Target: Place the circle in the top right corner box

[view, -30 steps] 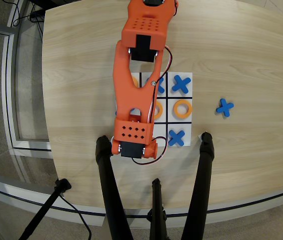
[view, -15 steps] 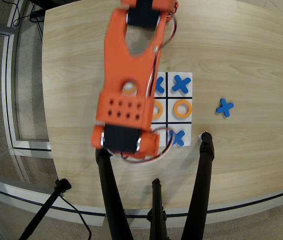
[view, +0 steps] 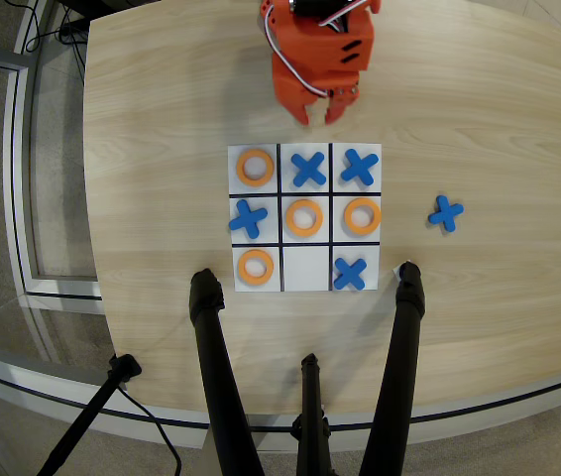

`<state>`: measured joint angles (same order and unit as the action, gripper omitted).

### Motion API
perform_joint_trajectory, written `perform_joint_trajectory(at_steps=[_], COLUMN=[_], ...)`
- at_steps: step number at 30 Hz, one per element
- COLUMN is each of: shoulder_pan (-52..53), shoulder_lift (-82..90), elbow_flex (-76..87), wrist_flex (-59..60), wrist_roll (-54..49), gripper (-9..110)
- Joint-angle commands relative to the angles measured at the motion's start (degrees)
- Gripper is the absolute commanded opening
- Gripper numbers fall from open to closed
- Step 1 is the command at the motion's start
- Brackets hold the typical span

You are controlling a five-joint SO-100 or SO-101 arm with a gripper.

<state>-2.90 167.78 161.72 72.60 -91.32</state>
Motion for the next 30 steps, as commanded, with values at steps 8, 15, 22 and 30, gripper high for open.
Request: perform_joint_trajectory(at_steps=[8,15,22,30], shoulder_pan=[1.23,5.19,34.01,82.00], shoulder_lift=[22.06,24.61,25.31,26.81], elbow_flex=[20.83,21.80,21.80,21.80], wrist_flex=[3.34,2.46,2.20,1.85], wrist_roll=[-0.97,0.62,-0.18,-0.09], gripper=[0,0,0,0])
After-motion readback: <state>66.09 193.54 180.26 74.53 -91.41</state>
